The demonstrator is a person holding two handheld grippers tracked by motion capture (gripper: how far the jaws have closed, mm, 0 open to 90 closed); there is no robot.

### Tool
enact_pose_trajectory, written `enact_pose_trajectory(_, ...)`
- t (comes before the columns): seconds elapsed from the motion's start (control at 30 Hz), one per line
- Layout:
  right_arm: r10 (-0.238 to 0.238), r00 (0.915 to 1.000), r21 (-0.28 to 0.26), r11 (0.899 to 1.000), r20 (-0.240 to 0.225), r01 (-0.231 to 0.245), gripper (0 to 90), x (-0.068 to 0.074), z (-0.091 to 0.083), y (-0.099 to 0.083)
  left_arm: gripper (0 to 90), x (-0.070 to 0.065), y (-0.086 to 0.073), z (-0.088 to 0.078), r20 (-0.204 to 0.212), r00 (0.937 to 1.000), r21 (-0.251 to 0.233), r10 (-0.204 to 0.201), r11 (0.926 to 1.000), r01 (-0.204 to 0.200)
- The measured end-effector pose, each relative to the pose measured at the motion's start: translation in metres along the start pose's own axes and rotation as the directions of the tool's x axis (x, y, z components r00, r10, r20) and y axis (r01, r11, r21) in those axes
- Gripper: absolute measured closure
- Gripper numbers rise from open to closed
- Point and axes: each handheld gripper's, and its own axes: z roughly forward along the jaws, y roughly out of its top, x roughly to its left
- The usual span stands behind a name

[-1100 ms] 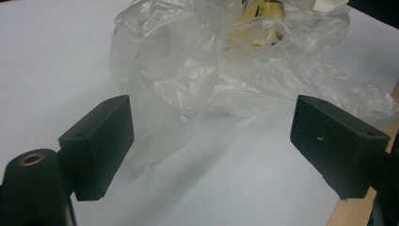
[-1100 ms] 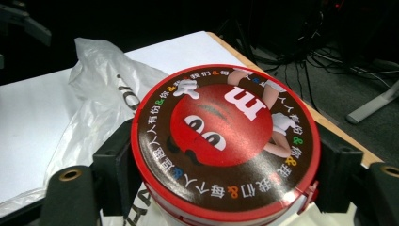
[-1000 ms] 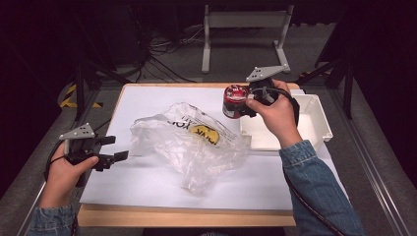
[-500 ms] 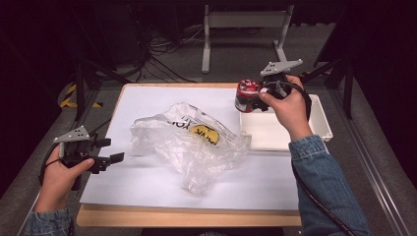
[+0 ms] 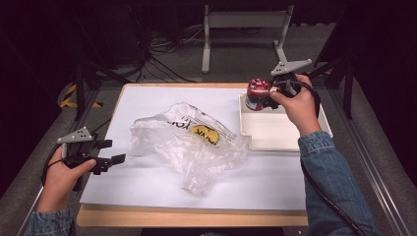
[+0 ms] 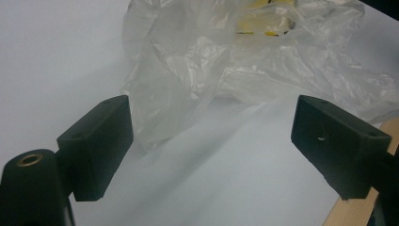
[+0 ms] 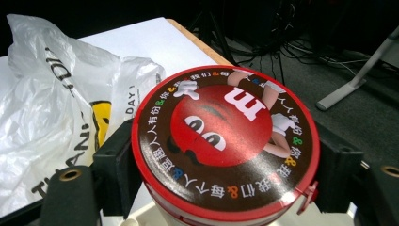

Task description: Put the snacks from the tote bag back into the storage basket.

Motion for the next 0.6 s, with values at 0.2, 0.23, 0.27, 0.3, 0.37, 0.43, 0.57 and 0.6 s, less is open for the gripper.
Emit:
enact_pose_trajectory(0.2,-0.04,0.999,-0.016,0.999,-0.018,0.04,24.8,-0.008,0.003,-0.01,14.2,-0.001,-0.003,0.0,0.002,1.0,0.013,0.003,0.9999,-0.003)
enact_pose_trajectory(0.23,-0.045,0.9987,-0.021,0.999,-0.024,0.044,24.8,-0.01,0.003,-0.011,14.1,-0.002,-0.004,0.0,0.003,1.0,0.015,-0.003,0.9999,0.003)
enact_pose_trajectory(0.27,-0.047,0.9984,-0.023,0.999,-0.033,0.046,24.7,-0.011,0.004,-0.012,14.2,-0.003,-0.005,0.0,0.003,1.0,0.015,-0.009,0.9999,0.009)
enact_pose_trajectory(0.3,-0.05,0.9981,-0.023,0.999,-0.036,0.049,24.8,-0.011,0.004,-0.013,14.1,-0.003,-0.005,0.0,0.003,1.0,0.015,-0.009,0.9999,0.009)
enact_pose_trajectory(0.37,-0.056,0.9976,-0.024,0.998,-0.041,0.055,24.8,-0.012,0.005,-0.014,14.2,-0.004,-0.006,0.0,-0.01,0.9999,0.018,0.009,0.9998,-0.009)
enact_pose_trajectory(0.43,-0.058,0.9971,-0.022,0.998,-0.05,0.057,24.8,-0.014,0.007,-0.016,14.1,-0.005,-0.007,0.0,-0.004,1.0,0.023,-0.002,0.9997,0.002)
enact_pose_trajectory(0.57,-0.06,0.9965,-0.01,0.998,-0.059,0.06,24.8,-0.018,0.013,-0.022,14.0,-0.008,-0.01,0.002,-0.007,1.0,0.036,0.0,0.9993,0.0)
enact_pose_trajectory(0.6,-0.06,0.9965,-0.01,0.998,-0.059,0.06,24.8,-0.018,0.013,-0.022,14.0,-0.008,-0.011,0.002,-0.009,0.9999,0.039,0.006,0.9992,-0.006)
